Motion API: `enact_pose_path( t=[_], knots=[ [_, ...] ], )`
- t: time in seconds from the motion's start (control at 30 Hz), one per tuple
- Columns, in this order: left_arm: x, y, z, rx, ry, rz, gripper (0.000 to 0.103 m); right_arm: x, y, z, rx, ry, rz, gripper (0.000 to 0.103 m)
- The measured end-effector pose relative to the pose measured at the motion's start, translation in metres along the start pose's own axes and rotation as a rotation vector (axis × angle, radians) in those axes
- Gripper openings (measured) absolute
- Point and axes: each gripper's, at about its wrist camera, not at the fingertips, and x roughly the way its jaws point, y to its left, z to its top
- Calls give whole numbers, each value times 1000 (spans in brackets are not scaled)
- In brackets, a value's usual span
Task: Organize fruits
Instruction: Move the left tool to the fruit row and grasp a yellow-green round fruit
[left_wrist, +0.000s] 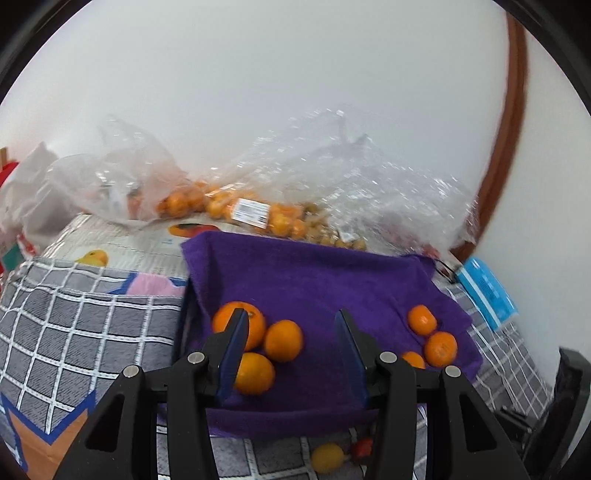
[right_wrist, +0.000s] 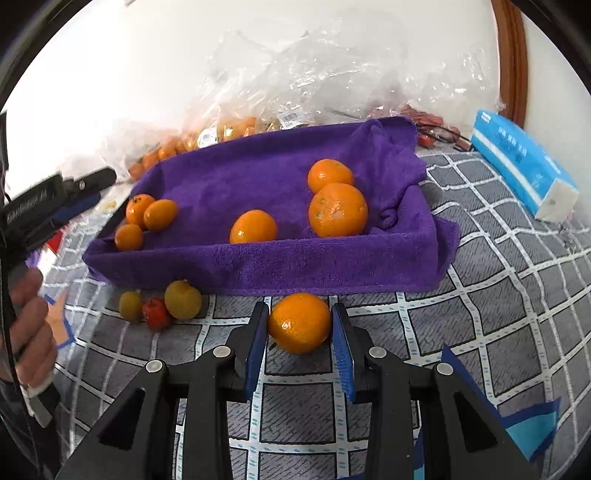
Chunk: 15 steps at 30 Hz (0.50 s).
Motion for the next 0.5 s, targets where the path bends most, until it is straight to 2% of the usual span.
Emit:
enact_pose_path(
  t=[0.17,0.27,0.4,0.5],
  knots=[
    [-1,-11,-2,47,21,-24,46,-2,-1,1,7,-12,10,34],
    [-10,-17,-4,66,67,-48,44,-4,0,1,-3,-19,15,34],
    [-29,-28,-29,152,108,-86,45,-6,-1,-1,4,-19,-19,34],
    [-27,-31,-51,204,160,-64,41,-4,-4,-2,18,-8,-36,34]
  ],
)
